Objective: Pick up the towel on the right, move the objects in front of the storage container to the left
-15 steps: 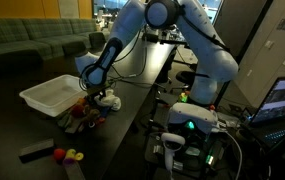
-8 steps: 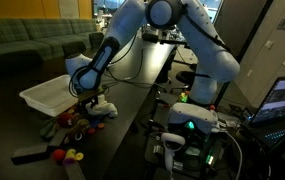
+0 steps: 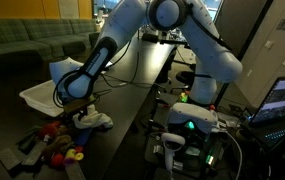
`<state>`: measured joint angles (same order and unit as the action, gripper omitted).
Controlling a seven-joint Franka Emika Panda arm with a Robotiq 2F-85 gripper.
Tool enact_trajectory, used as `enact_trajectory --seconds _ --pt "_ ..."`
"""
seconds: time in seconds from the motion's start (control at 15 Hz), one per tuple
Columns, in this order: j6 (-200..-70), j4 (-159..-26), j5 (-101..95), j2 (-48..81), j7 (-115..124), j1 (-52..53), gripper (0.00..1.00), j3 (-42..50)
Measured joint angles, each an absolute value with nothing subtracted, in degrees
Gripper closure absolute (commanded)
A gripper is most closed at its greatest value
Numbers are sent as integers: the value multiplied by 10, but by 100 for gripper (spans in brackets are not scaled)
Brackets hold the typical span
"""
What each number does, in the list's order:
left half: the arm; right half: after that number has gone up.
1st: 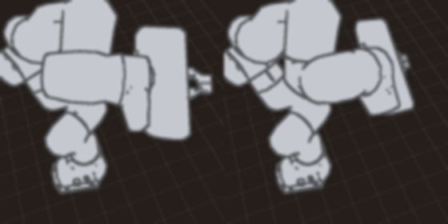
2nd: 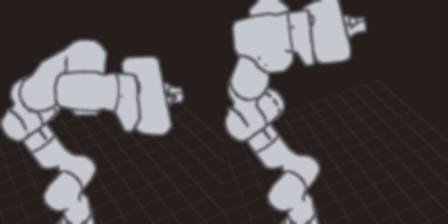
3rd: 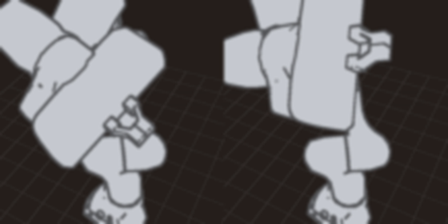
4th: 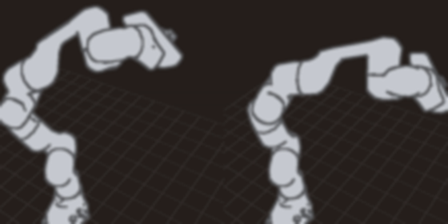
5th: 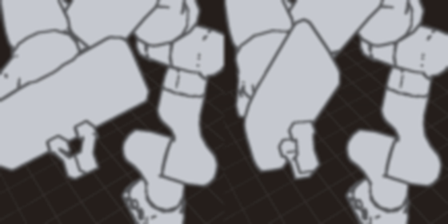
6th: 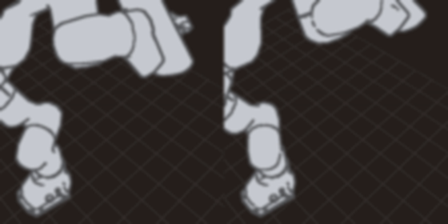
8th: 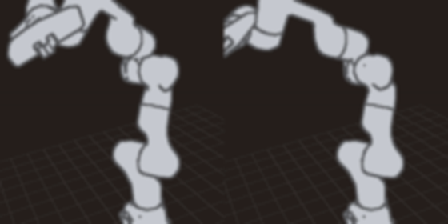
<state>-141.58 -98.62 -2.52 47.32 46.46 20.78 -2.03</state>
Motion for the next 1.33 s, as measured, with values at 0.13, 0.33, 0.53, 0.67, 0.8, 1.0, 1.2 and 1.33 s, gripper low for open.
enact_trajectory --seconds 0.13,0.33,0.53,0.67,0.8,1.0,1.2,1.33 --pt "-1416 -968 -15 479 475 225 96 -24" --pt "-1416 -945 5 483 486 241 96 -36" --pt "-1416 -926 28 483 492 247 96 -48" --pt "-1417 -915 45 483 495 248 96 -59" --pt "-1423 -908 60 482 497 249 96 -69" --pt "-1435 -905 72 476 498 250 96 -79" --pt "-1438 -918 81 453 485 242 96 -83" --pt "-1437 -949 92 420 452 222 96 -92"
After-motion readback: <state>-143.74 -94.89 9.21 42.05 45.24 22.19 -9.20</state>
